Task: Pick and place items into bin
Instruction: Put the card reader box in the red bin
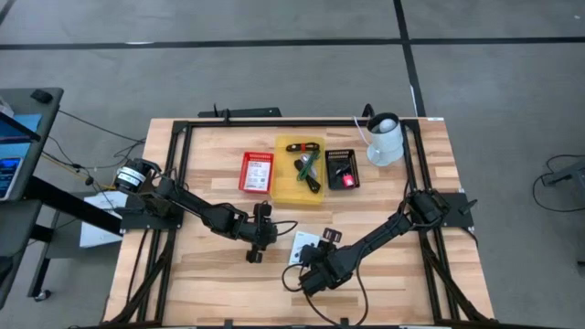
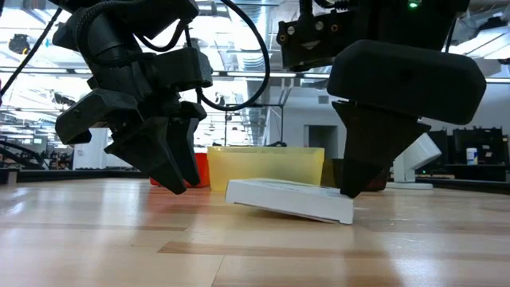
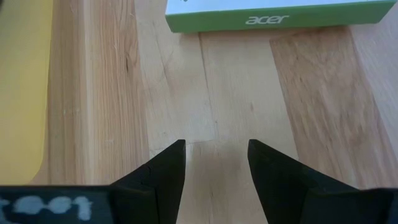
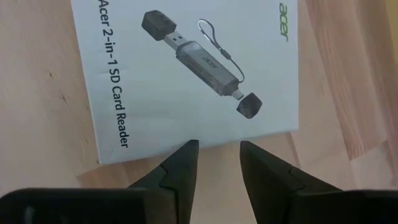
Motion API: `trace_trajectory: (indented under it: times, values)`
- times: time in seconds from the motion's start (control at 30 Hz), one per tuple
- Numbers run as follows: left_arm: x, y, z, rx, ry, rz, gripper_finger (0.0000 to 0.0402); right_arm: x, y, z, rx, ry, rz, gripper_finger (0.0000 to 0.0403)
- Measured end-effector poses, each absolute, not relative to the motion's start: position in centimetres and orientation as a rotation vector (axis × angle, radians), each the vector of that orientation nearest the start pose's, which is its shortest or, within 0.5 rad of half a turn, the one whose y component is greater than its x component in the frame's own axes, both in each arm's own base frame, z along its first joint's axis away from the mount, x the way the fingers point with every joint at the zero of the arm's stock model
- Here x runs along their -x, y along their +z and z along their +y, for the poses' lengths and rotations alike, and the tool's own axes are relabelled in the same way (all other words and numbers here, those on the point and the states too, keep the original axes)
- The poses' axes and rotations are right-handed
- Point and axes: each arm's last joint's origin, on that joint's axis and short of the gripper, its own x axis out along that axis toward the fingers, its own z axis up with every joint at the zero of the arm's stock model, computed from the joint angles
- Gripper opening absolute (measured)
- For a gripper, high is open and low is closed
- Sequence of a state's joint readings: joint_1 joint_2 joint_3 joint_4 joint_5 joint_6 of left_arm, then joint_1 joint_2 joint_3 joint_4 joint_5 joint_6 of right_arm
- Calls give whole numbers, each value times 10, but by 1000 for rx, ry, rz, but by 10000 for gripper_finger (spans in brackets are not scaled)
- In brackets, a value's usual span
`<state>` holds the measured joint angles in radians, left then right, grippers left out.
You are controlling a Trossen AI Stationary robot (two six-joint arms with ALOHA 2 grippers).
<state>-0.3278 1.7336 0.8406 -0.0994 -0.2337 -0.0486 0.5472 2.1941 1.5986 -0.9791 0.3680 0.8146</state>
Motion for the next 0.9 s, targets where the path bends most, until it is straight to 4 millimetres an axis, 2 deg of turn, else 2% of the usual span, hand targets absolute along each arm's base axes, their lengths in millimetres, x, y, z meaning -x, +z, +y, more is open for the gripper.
trace_trajectory:
  times: [0.9]
  values:
    - [-301,130,-95,-229,-64,955,167,-353,132,208,-1,-411,1349,121]
